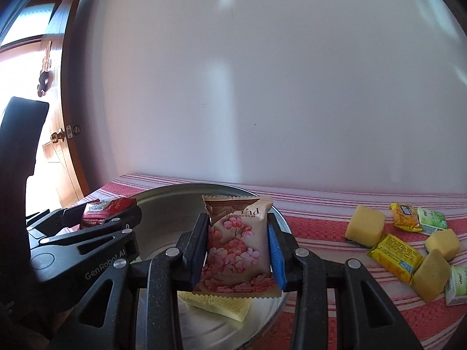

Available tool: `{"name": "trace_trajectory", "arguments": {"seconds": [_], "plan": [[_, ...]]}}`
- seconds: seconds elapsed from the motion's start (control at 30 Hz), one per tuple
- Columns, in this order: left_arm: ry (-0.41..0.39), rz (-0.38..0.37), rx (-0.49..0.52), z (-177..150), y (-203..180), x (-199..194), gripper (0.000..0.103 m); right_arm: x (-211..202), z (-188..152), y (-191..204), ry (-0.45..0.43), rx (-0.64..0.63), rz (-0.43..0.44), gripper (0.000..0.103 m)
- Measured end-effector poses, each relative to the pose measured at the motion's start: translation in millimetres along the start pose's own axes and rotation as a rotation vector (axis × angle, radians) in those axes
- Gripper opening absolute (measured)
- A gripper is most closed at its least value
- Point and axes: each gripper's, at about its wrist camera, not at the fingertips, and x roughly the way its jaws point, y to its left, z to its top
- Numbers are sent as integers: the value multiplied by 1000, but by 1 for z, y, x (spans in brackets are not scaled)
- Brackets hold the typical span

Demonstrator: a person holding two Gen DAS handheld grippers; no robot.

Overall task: Organize objects
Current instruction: 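Carry both packets over the silver tin and release them inside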

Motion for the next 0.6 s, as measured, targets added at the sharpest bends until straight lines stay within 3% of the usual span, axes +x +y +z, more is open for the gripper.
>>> {"name": "trace_trajectory", "arguments": {"seconds": [0.6], "plan": [[16,21,8,-10,2,-6,58,4,-3,10,37,-31,-7,41]]}}
